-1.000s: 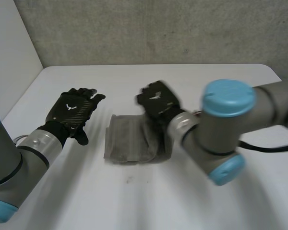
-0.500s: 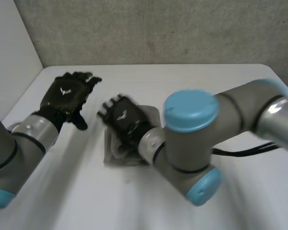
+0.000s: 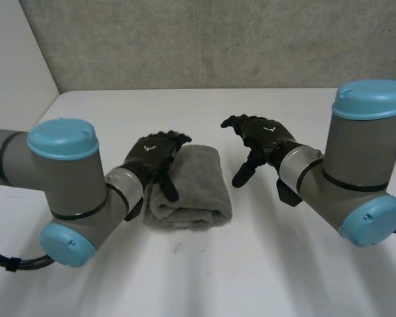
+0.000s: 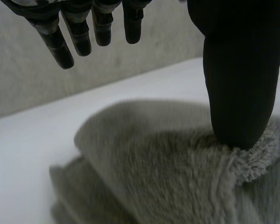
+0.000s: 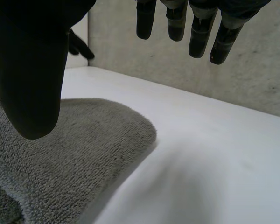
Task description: Fold the towel.
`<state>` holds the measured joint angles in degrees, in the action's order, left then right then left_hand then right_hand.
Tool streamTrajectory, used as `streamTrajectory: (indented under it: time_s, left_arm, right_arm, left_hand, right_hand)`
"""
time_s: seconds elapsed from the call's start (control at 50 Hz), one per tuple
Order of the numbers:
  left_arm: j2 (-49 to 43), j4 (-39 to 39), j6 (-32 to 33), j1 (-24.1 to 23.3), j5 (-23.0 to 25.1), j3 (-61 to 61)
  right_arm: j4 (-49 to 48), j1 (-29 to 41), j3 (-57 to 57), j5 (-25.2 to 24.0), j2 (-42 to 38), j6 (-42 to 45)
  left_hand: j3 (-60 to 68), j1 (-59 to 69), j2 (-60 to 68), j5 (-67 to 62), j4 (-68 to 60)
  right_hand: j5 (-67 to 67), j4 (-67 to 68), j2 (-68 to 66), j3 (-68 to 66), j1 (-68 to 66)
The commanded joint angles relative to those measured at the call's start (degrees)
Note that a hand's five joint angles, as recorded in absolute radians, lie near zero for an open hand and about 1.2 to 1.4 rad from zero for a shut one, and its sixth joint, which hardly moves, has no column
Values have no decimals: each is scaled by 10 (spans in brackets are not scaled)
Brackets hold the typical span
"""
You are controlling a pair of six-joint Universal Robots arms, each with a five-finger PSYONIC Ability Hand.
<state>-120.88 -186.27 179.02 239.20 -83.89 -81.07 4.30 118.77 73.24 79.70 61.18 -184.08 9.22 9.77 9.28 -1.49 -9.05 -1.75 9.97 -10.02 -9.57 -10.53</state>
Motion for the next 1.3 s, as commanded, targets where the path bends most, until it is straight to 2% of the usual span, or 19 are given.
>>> streamTrajectory:
  time_s: [0.02,0.16,0.2,0.32,0.44,0.56,0.62,0.66,0.72,0.76,0.78,0.82,0.84,0.88,0.94,0.98,1.1,1.3]
  left_arm:
    - [-28,-2,8,6,-35,-10]
    - [-28,-3,12,15,-53,-28]
    - [-28,-3,16,18,-54,-33]
    - [-30,-12,59,20,-59,-52]
    - [-30,-26,92,20,-66,-61]
    - [-25,-23,99,20,-67,-55]
    - [-1,-19,97,21,-66,-43]
    - [53,-18,92,21,-66,-30]
    - [80,-18,93,21,-65,-27]
    - [135,-18,93,22,-64,-17]
    - [136,-18,93,22,-64,-17]
    - [193,-17,93,25,-64,-11]
    - [194,-17,93,25,-64,-11]
    - [256,-9,93,36,-63,-10]
    - [282,-2,93,44,-63,-12]
    - [324,23,91,62,-63,-18]
    - [384,74,56,79,-60,-67]
    - [406,55,19,80,-59,-144]
  right_arm:
    - [2,18,-52,-4,-67,6]
    - [16,46,-113,-4,-145,10]
    - [35,53,-150,0,-189,15]
    - [69,61,-209,5,-255,46]
    - [75,63,-229,11,-261,63]
    - [76,64,-241,10,-243,63]
    - [76,65,-248,10,-210,62]
    - [75,65,-250,11,-159,62]
    - [73,64,-249,12,-129,62]
    - [69,58,-239,21,-65,61]
    - [69,58,-239,21,-64,61]
    - [67,47,-229,50,0,61]
    - [67,47,-229,50,1,61]
    - [67,19,-205,88,53,65]
    - [67,10,-188,106,81,65]
    - [68,1,-146,128,134,71]
    - [52,-24,-35,138,223,92]
    - [-36,-33,103,137,291,95]
  left_hand:
    - [15,10,14,8,-17]
    - [12,6,11,11,-13]
    - [12,6,11,11,-13]
    - [10,4,9,13,-12]
    - [8,3,8,14,-10]
    - [8,3,8,14,-10]
    - [8,2,7,15,-9]
    - [8,2,7,15,-9]
    - [8,2,7,15,-9]
    - [8,2,7,15,-9]
    - [8,2,7,15,-9]
    - [8,2,7,15,-9]
    - [8,2,7,15,-9]
    - [8,3,8,14,-10]
    - [8,3,8,14,-10]
    - [8,3,8,14,-10]
    - [8,3,8,14,-10]
    - [8,2,7,15,-9]
  right_hand:
    - [17,0,0,-4,5]
    - [17,0,0,-4,5]
    - [17,0,0,-4,5]
    - [17,0,0,-4,5]
    - [17,0,0,-4,5]
    - [17,0,0,-4,5]
    - [17,0,0,-4,5]
    - [17,0,0,-4,5]
    - [17,0,0,-4,5]
    - [17,0,0,-4,5]
    - [17,0,0,-4,5]
    - [17,0,0,-4,5]
    - [17,0,0,-4,5]
    - [17,0,0,-4,5]
    - [17,0,0,-4,5]
    - [17,0,0,-4,5]
    - [17,0,0,-4,5]
    - [17,0,0,-4,5]
